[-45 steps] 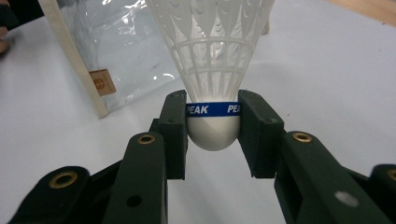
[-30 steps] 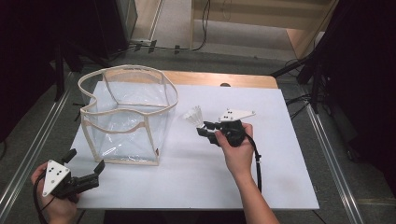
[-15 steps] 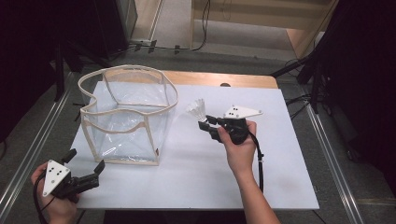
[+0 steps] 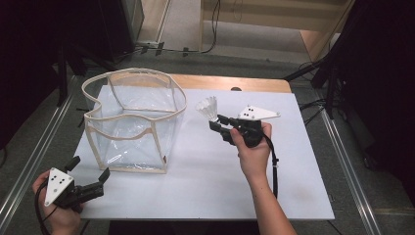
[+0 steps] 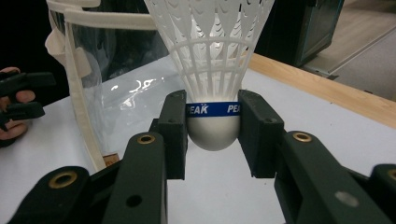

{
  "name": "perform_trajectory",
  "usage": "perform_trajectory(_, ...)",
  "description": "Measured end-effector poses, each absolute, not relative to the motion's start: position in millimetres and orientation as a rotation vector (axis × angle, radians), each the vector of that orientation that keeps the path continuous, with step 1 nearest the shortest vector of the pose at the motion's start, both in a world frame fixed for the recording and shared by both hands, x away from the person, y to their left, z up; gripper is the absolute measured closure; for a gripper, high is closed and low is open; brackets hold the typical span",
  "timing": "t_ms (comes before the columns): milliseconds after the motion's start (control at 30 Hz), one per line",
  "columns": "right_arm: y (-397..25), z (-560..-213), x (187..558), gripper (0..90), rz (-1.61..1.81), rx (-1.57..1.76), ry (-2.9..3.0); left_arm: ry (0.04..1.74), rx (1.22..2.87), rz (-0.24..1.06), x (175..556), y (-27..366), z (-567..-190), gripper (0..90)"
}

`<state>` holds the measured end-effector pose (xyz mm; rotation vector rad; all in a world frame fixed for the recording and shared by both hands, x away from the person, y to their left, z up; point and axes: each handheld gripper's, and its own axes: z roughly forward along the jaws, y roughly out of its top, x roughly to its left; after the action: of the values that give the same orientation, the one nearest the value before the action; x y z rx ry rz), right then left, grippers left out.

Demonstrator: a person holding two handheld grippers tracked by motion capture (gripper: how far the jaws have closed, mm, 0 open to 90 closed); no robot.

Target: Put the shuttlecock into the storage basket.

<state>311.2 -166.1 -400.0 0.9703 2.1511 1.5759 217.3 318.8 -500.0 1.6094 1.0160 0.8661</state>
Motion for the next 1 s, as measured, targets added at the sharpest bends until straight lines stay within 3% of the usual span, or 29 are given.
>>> perform_trajectory(1000, -158.1, -366.0, 317.8, 62.4, 1.634, 0.921, 2.098, 1.015, 1.609, 0.864, 217.4, 319.1, -500.1, 0.0)
